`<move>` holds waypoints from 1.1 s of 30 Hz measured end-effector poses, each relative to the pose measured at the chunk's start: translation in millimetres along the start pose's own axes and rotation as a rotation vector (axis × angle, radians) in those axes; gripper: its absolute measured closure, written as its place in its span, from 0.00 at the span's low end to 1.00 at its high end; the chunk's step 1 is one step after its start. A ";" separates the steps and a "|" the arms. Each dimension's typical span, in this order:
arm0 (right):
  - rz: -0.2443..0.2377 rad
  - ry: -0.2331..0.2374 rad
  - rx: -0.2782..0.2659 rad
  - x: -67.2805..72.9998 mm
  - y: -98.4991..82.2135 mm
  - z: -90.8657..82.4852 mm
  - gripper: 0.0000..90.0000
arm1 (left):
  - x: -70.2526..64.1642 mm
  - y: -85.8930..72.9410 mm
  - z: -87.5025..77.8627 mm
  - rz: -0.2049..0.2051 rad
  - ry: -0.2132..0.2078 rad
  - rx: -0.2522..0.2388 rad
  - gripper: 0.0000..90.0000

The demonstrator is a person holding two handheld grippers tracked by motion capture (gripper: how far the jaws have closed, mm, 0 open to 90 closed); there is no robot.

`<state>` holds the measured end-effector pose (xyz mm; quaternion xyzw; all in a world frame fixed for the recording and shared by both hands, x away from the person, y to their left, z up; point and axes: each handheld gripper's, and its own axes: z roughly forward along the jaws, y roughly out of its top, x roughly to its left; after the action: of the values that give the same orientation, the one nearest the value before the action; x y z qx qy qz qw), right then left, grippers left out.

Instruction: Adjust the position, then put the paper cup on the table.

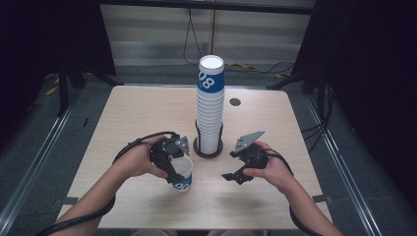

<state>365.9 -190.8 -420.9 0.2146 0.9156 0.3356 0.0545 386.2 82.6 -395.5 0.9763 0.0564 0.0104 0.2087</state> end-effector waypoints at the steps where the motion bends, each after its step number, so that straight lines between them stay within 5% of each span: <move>1: 0.000 -0.001 0.002 0.3 0.2 -0.1 0.15 | -1.0 0.0 -0.3 -0.005 -0.005 -0.001 0.20; 6: 0.001 -0.005 0.007 0.5 0.6 -0.3 0.15 | -2.3 -0.9 -2.6 0.013 -0.002 0.005 0.20; 10: -0.001 -0.007 0.007 1.1 0.6 -1.6 0.15 | -4.3 -3.4 -4.7 -0.020 -0.004 -0.012 0.20; 28: 0.000 -0.008 0.016 1.4 1.2 -1.6 0.15 | -2.0 -17.0 -16.0 -0.038 -0.007 -0.048 0.18; 33: 0.006 -0.012 0.013 1.1 -3.0 -3.9 0.15 | -0.9 -23.9 -20.7 -0.070 -0.014 -0.062 0.18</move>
<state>363.0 -194.7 -419.8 0.2198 0.9167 0.3287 0.0578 381.9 112.6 -386.4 0.9669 0.0887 -0.0020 0.2394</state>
